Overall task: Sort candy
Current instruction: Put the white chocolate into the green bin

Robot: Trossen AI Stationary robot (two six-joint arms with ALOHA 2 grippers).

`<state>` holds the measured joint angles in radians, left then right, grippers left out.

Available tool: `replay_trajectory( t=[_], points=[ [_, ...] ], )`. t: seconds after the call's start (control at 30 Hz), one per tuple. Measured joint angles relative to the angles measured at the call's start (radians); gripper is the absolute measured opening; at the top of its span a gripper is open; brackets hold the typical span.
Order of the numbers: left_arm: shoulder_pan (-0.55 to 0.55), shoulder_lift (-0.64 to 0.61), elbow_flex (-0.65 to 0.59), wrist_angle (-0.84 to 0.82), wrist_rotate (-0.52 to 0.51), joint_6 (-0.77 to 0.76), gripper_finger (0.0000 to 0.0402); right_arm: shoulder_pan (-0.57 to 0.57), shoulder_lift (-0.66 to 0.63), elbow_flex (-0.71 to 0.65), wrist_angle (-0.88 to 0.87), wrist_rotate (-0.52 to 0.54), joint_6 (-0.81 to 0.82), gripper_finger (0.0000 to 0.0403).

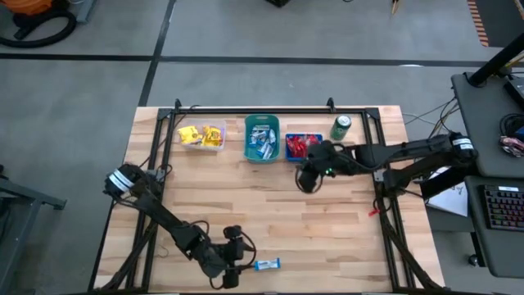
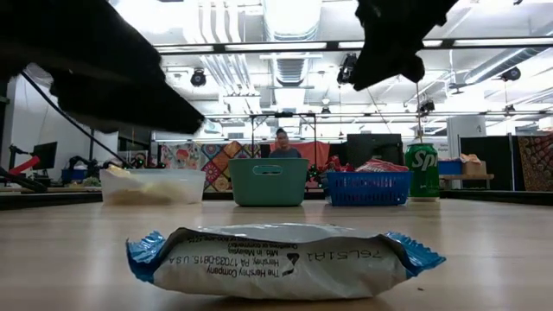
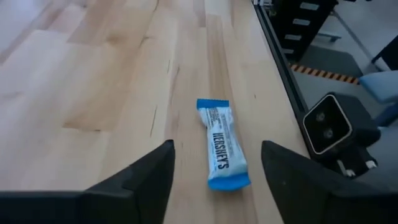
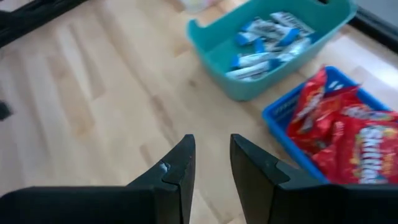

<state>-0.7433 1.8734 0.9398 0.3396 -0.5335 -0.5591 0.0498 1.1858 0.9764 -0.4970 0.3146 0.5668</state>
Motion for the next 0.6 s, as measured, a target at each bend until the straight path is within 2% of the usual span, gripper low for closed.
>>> replay_trajectory(
  t=[0.13, 0.33, 0.6],
  points=[
    [0.000, 0.058, 0.000, 0.102, -0.004, 0.023, 0.0239, 0.076, 0.000, 0.000, 0.001, 0.014, 0.021, 0.0093],
    [0.002, 0.147, 0.001, 0.232, -0.018, 0.028, 0.0238, 0.174, 0.001, 0.000, 0.002, 0.087, 0.027, 0.0093],
    [0.007, 0.241, 0.091, 0.237, -0.037, 0.078, 0.0235, 0.236, 0.004, -0.001, 0.007, 0.115, 0.029, 0.0093]
  ],
)
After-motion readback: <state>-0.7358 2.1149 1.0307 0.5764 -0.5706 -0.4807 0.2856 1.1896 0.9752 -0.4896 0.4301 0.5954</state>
